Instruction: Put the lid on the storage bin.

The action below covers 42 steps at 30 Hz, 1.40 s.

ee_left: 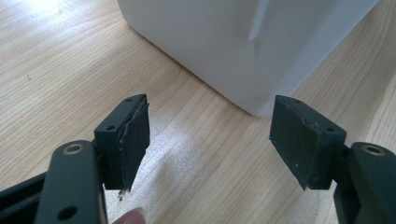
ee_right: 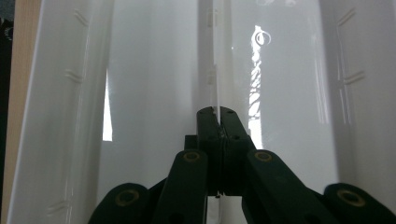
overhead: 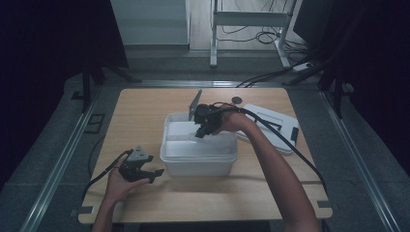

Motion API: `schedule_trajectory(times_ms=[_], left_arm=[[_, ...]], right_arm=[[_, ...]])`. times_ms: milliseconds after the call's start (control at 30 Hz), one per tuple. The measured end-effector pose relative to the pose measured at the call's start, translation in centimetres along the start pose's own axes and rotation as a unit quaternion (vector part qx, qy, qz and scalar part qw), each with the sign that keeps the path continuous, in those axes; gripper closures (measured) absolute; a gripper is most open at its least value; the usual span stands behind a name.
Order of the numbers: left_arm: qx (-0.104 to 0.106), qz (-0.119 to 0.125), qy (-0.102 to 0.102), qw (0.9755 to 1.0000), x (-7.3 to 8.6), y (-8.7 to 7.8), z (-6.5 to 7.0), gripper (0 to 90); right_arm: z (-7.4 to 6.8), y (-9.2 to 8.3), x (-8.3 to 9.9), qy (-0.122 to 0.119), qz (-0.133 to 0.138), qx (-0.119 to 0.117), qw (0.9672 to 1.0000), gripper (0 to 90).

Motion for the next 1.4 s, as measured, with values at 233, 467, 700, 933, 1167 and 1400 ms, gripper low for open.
schedule_trajectory(times_ms=[233, 467, 700, 933, 1167, 1400], left_arm=[[0.0, 0.0, 0.0, 1.0, 0.0, 0.01, 0.02, 28.9], [0.0, 0.0, 0.0, 1.0, 0.02, 0.03, 0.03, 28.9], [0.001, -0.001, 0.0, 1.0, 0.03, 0.06, 0.04, 28.9], [0.001, -0.002, 0.0, 1.0, 0.04, 0.08, 0.06, 28.9], [0.001, -0.002, 0.0, 1.0, 0.04, 0.06, 0.06, 28.9], [0.001, -0.002, 0.0, 1.0, 0.05, 0.01, 0.03, 28.9]], right_arm=[[0.05, 0.2, 0.16, -0.001, 0.006, -0.002, 1.0, 88.4], [0.08, 0.2, 0.19, -0.003, 0.01, -0.004, 0.9999, 88.3], [0.07, 0.12, 0.17, -0.006, 0.01, -0.003, 0.9999, 88.4], [0.05, -0.29, 0.09, -0.009, 0.011, 0.0, 0.9999, 88.6], [0.13, -0.63, -0.17, -0.013, 0.023, 0.006, 0.9996, 88.6], [0.21, -0.19, -0.21, -0.016, 0.026, 0.005, 0.9995, 88.5]])
Point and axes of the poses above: each handheld gripper's, and its own axes: y roughly forward along the jaws, x roughly out of its underside, z roughly to its right, the point moved 7 cm from there along y, roughly forward along the jaws, and after that the axes turned 4 degrees about z, right-handed, at the moved point
